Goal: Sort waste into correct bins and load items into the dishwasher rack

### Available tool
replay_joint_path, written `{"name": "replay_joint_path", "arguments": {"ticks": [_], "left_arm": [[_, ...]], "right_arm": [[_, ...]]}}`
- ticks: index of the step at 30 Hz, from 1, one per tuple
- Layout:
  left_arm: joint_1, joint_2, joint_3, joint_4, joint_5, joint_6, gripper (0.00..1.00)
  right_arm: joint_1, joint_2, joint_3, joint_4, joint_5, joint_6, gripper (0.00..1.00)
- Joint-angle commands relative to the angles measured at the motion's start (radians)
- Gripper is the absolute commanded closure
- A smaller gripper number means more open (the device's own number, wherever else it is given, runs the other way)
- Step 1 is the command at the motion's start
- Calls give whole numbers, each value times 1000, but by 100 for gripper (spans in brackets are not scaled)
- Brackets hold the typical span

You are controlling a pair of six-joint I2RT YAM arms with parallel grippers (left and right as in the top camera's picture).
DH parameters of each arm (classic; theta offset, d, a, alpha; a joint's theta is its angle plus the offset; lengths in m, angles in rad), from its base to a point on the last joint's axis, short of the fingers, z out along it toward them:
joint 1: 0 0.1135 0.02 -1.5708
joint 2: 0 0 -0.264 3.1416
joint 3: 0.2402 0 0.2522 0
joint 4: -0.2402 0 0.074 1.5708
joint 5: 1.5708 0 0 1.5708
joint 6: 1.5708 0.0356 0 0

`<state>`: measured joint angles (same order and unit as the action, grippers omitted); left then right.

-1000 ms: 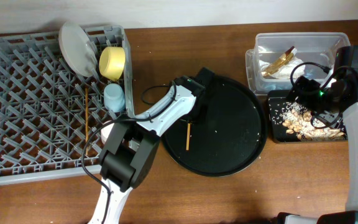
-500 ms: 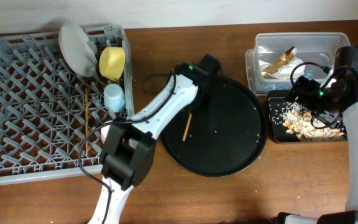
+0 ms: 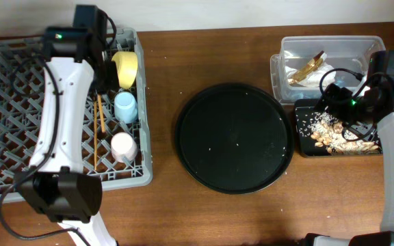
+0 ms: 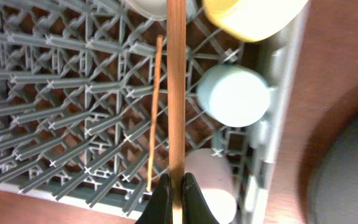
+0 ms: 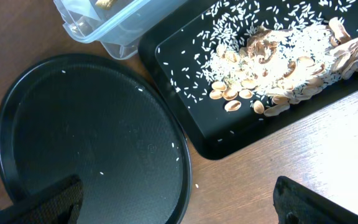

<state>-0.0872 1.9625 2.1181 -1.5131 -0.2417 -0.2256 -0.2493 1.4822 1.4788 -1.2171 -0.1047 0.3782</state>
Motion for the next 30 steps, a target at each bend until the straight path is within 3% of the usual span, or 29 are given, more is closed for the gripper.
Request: {"name": "replay_joint_path", "arguments": {"ticks": [1, 5, 9, 12, 16, 20, 25, 27, 30], "left_arm": [[-1, 2, -156, 83, -74, 19, 99], [50, 2, -325, 245, -78, 18, 100], [111, 2, -347, 256, -58, 35, 100], [119, 2, -352, 264, 33, 177, 100], [112, 3, -353, 266, 43, 190, 99], [112, 3, -353, 263, 43, 189, 88], [112, 3, -353, 271, 43, 189, 57], [111, 2, -349, 271, 64, 189, 57], [108, -19, -259, 234, 235, 190, 57]], "right_arm": [[-6, 2, -2, 2, 12, 0, 1], [-6, 2, -2, 2, 12, 0, 2], [-6, 2, -2, 2, 12, 0, 2], [-6, 2, -2, 2, 12, 0, 2], [-6, 2, -2, 2, 12, 0, 2], [-6, 2, -2, 2, 12, 0, 2], [-6, 2, -2, 2, 12, 0, 2], [-6, 2, -2, 2, 12, 0, 1], [-6, 2, -2, 2, 12, 0, 2]]}}
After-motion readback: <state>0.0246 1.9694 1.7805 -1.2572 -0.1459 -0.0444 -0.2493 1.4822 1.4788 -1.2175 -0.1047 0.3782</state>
